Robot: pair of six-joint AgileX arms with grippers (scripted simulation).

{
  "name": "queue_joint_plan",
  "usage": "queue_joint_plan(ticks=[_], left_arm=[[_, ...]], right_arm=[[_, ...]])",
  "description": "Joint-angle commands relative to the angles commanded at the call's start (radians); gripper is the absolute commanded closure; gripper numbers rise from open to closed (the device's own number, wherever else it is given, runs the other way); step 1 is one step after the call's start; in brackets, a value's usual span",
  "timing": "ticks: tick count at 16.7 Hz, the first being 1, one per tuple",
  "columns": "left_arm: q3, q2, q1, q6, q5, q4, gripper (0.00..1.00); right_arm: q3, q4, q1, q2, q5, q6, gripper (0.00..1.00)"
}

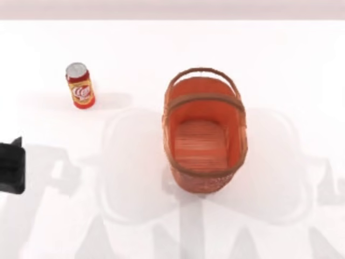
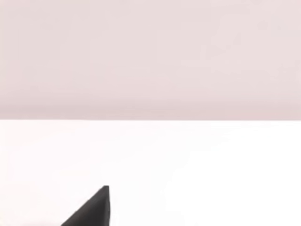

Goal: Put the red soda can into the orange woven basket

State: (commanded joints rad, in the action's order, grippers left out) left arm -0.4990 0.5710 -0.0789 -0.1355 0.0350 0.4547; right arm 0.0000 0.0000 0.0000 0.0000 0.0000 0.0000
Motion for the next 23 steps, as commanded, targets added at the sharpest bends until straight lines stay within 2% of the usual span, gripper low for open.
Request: queue_joint_plan(ticks=[5, 13, 18, 23], left_arm=[[-0.497, 0.474, -0.051, -0.119, 0.014, 0.33, 0.0], [-1.416, 1.283, -0.102, -0.317, 0.012, 0.812, 0.0], [-1.924, 1.734, -0.11, -0.42, -0.003, 1.051, 0.0], [-2.278, 2.058, -0.107, -0.488, -0.019, 1.213, 0.0]], right_arm=[[0.0, 0.0, 0.0, 0.0, 0.0, 0.0, 0.0], [0.0, 0.0, 0.0, 0.0, 0.0, 0.0, 0.0], [0.0, 0.0, 0.0, 0.0, 0.0, 0.0, 0.0], [0.0, 0.0, 0.0, 0.0, 0.0, 0.0, 0.0]])
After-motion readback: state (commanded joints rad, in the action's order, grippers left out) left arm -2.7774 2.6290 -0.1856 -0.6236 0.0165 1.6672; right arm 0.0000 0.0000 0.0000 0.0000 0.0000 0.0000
